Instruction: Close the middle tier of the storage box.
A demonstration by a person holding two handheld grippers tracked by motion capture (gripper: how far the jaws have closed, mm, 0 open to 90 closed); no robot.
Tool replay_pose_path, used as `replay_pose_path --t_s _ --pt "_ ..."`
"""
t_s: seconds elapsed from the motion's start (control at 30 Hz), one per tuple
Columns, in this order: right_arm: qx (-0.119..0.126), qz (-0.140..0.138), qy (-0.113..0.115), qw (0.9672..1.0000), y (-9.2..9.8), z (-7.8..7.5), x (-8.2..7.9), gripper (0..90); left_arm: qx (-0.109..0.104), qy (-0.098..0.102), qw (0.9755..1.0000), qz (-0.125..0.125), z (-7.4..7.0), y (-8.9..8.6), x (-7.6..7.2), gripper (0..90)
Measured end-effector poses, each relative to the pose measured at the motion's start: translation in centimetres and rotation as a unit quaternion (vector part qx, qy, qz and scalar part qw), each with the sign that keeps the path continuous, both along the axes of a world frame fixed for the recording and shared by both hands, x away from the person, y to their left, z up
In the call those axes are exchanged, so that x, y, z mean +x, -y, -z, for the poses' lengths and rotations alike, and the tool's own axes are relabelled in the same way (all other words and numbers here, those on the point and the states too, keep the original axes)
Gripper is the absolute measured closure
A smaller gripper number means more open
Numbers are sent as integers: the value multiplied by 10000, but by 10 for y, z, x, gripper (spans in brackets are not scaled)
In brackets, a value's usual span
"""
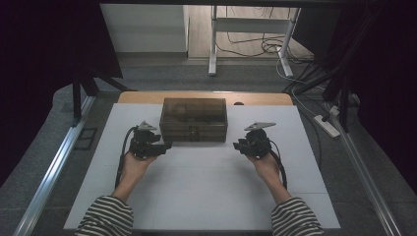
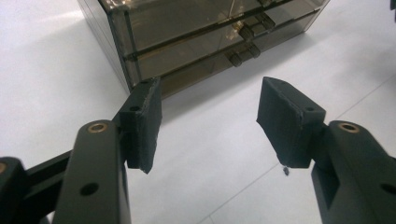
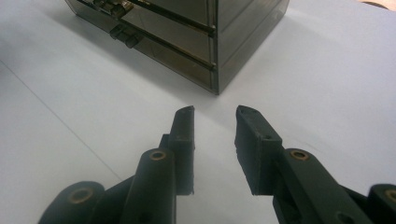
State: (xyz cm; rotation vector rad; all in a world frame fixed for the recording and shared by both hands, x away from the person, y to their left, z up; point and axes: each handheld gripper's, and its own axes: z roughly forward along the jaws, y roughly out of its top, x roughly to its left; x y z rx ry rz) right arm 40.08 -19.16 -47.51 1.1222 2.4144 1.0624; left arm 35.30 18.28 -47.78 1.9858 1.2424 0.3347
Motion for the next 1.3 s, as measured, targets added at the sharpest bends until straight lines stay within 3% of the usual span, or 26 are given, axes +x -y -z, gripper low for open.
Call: replay_pose_path --t_s 0.43,0.63,1.3 --pt "154 57 118 9998 25 -2 -16 640 0 181 9998 68 1 -4 -16 391" --pt "226 59 141 9996 33 -4 -23 612 -104 235 9997 22 3 -11 -25 382" --pt "113 182 311 9993 54 -5 -45 515 -179 591 9981 16 6 -24 -54 350"
